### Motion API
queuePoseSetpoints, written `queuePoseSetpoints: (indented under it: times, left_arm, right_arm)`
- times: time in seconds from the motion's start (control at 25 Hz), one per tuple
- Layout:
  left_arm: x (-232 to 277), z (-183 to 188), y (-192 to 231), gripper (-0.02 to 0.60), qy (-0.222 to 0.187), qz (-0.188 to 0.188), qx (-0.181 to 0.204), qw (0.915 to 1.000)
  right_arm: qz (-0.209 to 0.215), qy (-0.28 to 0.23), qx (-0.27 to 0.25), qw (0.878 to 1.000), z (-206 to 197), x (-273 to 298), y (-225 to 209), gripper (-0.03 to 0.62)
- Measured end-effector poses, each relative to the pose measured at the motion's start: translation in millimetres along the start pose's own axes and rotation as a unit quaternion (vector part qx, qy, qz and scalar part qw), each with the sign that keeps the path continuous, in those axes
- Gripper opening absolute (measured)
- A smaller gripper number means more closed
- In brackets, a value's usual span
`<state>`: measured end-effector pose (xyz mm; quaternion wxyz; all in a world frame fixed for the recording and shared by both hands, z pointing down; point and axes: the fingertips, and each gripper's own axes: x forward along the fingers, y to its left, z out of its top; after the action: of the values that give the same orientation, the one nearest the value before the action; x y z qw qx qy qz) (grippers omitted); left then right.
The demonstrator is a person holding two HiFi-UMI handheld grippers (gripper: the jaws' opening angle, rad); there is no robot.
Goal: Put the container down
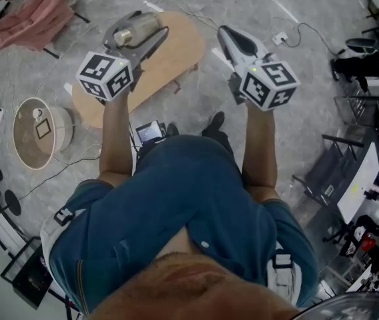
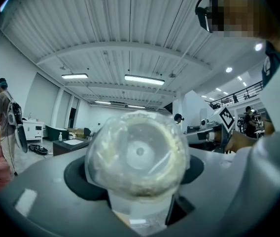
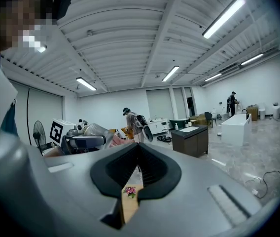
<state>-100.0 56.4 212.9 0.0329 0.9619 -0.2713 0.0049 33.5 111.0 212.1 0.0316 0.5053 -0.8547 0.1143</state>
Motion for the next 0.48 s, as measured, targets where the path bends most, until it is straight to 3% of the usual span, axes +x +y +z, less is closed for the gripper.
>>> queuePoseSetpoints:
  times: [0.48]
  left_arm:
    - [19, -2, 29, 0.33, 0.016, 0.07, 0.007, 0.9974]
  right_arm:
    - [0.077, 0.001, 0.001, 0.997, 10, 51, -31, 0.009]
